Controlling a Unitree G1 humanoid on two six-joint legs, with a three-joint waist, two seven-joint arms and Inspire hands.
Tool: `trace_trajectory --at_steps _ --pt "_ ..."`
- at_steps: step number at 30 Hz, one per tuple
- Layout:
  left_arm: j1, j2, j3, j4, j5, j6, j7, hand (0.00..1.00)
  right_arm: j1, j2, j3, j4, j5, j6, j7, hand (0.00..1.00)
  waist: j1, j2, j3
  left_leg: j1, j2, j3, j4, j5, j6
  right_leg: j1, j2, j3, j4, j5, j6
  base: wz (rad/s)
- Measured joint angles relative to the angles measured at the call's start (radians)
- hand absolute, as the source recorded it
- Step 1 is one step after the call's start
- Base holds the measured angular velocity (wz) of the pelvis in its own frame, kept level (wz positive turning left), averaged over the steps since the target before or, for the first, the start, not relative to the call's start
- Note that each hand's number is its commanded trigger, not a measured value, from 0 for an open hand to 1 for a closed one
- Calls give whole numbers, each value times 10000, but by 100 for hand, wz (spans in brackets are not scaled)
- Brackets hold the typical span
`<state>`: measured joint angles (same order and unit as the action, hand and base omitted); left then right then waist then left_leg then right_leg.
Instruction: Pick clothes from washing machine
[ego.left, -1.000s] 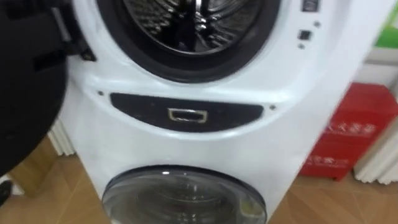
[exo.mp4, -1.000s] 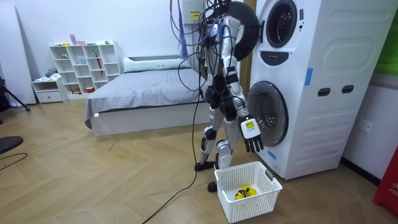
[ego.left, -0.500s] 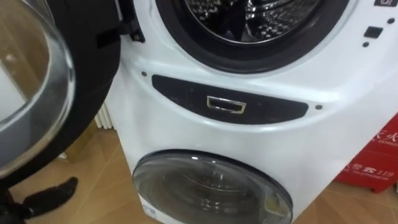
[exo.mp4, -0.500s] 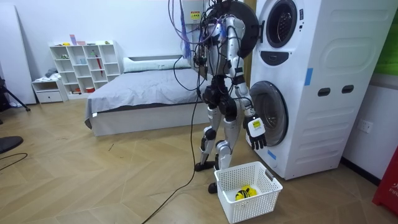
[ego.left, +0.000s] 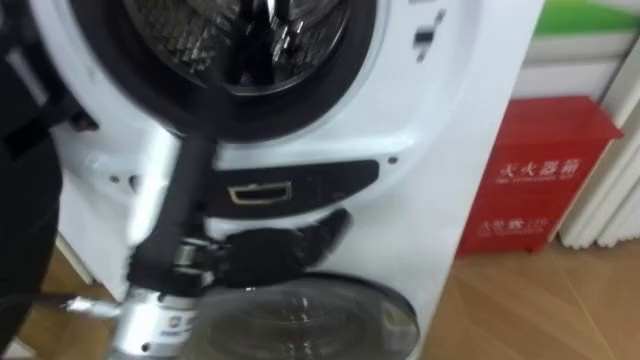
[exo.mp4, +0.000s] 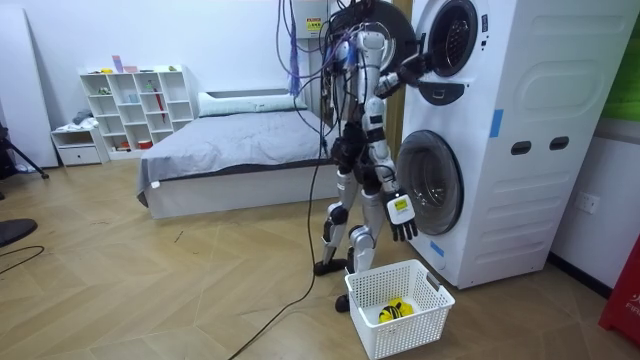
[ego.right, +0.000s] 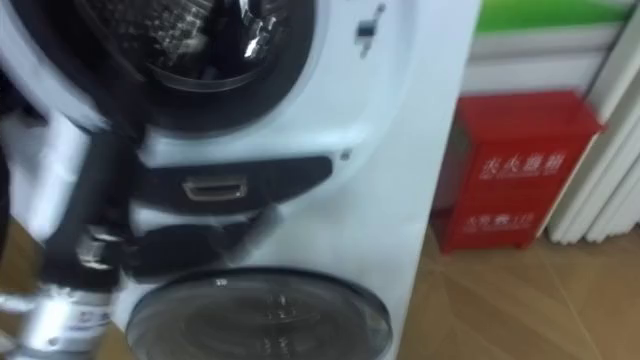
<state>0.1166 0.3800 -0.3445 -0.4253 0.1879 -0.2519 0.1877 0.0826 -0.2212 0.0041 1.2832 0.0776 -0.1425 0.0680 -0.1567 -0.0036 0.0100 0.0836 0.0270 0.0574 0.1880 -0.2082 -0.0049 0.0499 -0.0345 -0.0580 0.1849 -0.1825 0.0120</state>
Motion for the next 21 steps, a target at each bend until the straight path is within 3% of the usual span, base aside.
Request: trace_trajectory --at_steps 3,7,8,9,12,16,18,21 --pt "-37 -32 -180 57 822 62 -718 0 -47 76 75 -8 588 -113 -4 0 -15 -336 -84 1 67 64 1 -23 -36 33 69 -49 -98 9 -21 -1" --pt "-118 -171 -451 186 964 57 -1152 0 -234 97 251 -222 1143 -117 -5 0 -25 -174 -57 96 64 255 -16 -38 -53 93 61 -4 -136 60 -25 -21" --pt "-130 -161 -600 460 888 41 -1275 0 -216 86 359 -410 1151 -116 8 0 -46 -57 -31 139 58 307 -42 -38 -52 135 51 -3 -139 68 -22 -7" --pt "-130 -188 -661 723 865 20 -1354 0 -212 88 393 -433 1148 -115 10 0 -66 -76 -1 170 59 379 -67 -38 -52 141 52 16 -137 68 -22 -7" --pt "-49 -467 -840 2329 884 275 -1809 0 -105 129 434 -476 1137 -92 128 0 -65 124 5 344 76 504 -145 -36 -52 161 64 29 -126 67 -21 -5" --pt "194 -600 -837 5234 688 250 -2097 0 6 134 417 -490 1186 -61 216 0 57 8 72 465 134 853 -255 -29 -55 148 110 76 -146 52 -26 -4" --pt "574 -758 -428 7319 263 480 -2246 0 226 169 256 -833 1208 48 213 0 164 -108 -5 507 141 931 -274 -30 -56 118 139 223 -129 54 -26 -18" --pt "781 -974 453 9794 -244 507 -2186 0 392 192 11 -992 1174 144 181 0 304 -254 -56 517 149 977 -274 -31 -57 99 147 266 -118 59 -30 -11"
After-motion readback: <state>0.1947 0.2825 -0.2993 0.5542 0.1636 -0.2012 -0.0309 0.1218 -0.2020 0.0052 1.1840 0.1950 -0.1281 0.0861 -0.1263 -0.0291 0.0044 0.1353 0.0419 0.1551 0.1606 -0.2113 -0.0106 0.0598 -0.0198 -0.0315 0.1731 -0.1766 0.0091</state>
